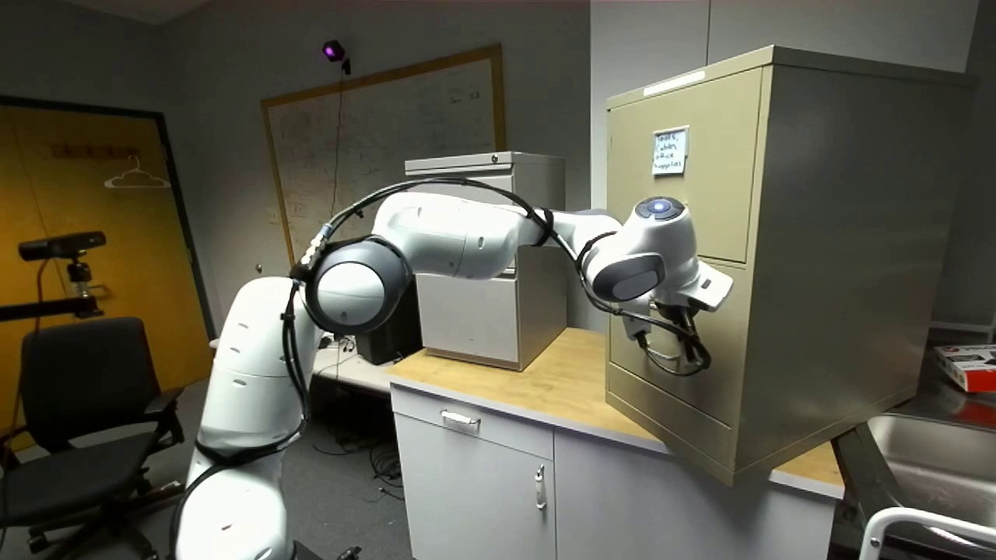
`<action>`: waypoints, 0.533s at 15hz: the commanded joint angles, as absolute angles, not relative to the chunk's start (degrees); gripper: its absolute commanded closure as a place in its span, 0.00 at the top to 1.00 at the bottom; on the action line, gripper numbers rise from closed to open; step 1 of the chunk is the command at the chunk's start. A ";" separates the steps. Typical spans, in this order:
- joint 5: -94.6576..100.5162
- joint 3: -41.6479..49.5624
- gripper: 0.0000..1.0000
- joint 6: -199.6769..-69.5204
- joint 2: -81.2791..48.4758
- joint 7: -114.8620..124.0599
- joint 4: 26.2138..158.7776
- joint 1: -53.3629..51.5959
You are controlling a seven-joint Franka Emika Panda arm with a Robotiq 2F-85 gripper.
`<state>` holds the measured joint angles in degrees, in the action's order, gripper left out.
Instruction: Open the bottom drawer of the right cabinet
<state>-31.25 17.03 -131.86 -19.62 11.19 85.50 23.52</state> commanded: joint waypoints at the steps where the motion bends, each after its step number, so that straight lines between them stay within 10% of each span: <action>1: -32.03 15.07 1.00 -129.92 -23.74 12.96 80.06 24.97; 8: -33.96 13.95 1.00 -130.00 -24.88 13.19 82.87 25.43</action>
